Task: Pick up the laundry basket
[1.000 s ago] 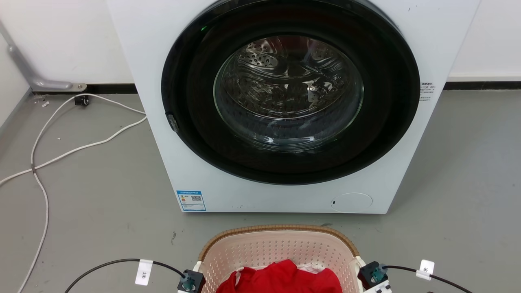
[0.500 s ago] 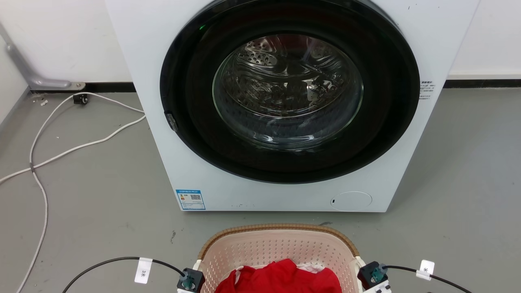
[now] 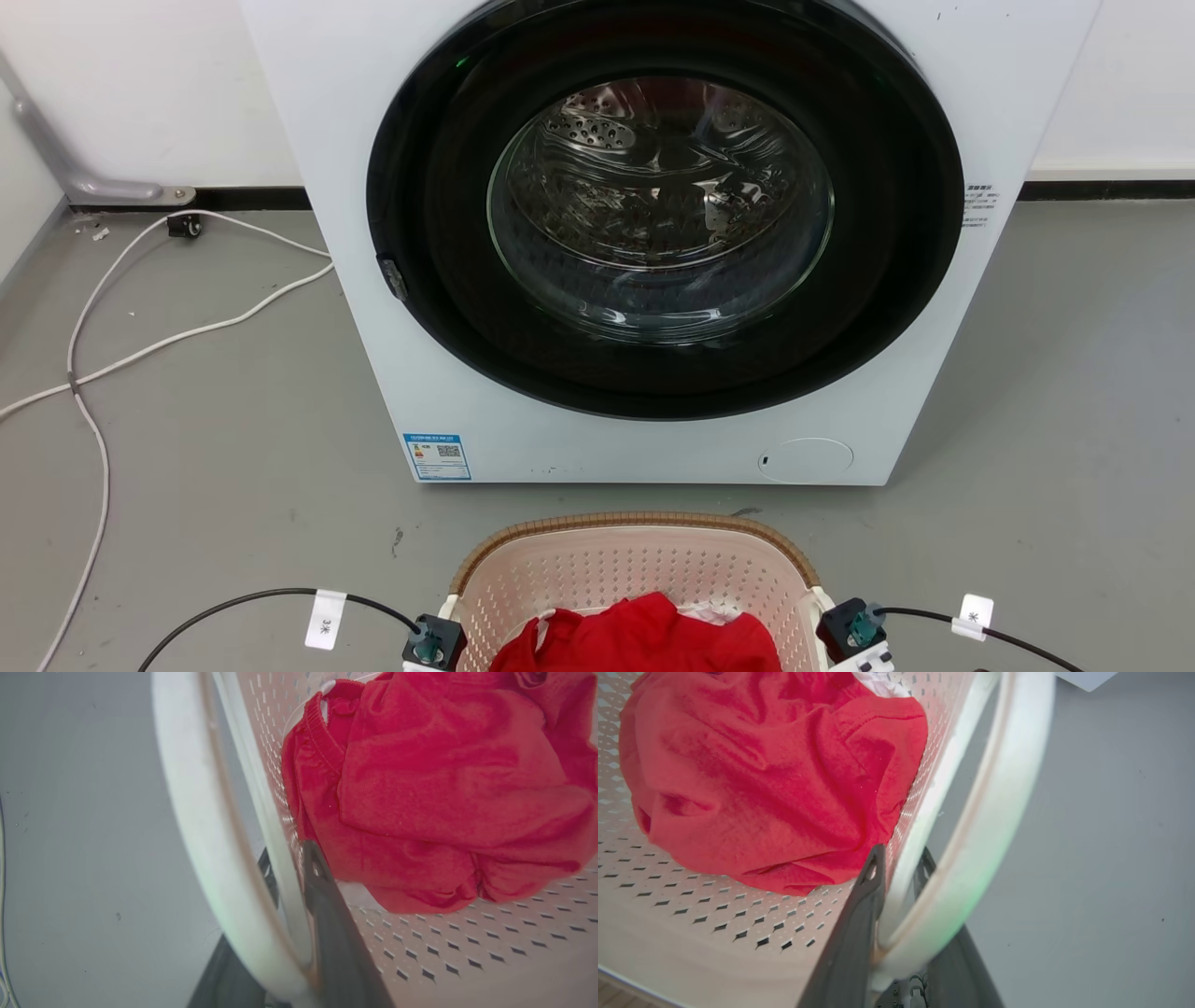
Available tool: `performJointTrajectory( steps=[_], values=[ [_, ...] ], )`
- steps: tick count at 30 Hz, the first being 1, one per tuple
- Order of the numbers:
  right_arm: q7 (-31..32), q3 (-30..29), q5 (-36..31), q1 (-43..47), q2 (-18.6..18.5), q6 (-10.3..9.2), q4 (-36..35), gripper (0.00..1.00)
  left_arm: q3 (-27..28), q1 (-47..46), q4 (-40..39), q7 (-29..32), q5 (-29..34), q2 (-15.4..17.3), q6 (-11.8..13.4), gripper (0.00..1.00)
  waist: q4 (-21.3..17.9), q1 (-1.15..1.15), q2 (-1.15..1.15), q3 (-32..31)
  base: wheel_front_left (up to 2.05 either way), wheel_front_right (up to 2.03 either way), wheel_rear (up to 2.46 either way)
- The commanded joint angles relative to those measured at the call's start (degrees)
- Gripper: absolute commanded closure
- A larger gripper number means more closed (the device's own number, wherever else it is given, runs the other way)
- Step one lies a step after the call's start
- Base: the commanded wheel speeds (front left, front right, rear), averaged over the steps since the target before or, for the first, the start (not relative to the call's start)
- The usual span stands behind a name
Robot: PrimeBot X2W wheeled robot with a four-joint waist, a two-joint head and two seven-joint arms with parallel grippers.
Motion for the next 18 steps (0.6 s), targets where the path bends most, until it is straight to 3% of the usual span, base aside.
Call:
performJointTrajectory(
  steps=[1,18],
  values=[
    [-0.04,0.8,-0.13,-0.46,-0.46,0.18,0.3,1.0,-0.32,-1.25,-0.13,-0.76,-0.1,0.99,-0.32,1.0,-0.01,0.0,0.0,0.01,0.0,0.0,0.0],
    [-0.37,3.08,2.03,-0.88,-0.27,0.18,0.67,1.0,-1.91,-1.24,-0.02,-0.92,-1.43,1.43,-0.32,1.0,-0.17,0.0,0.0,0.14,0.0,0.0,0.0]
  ],
)
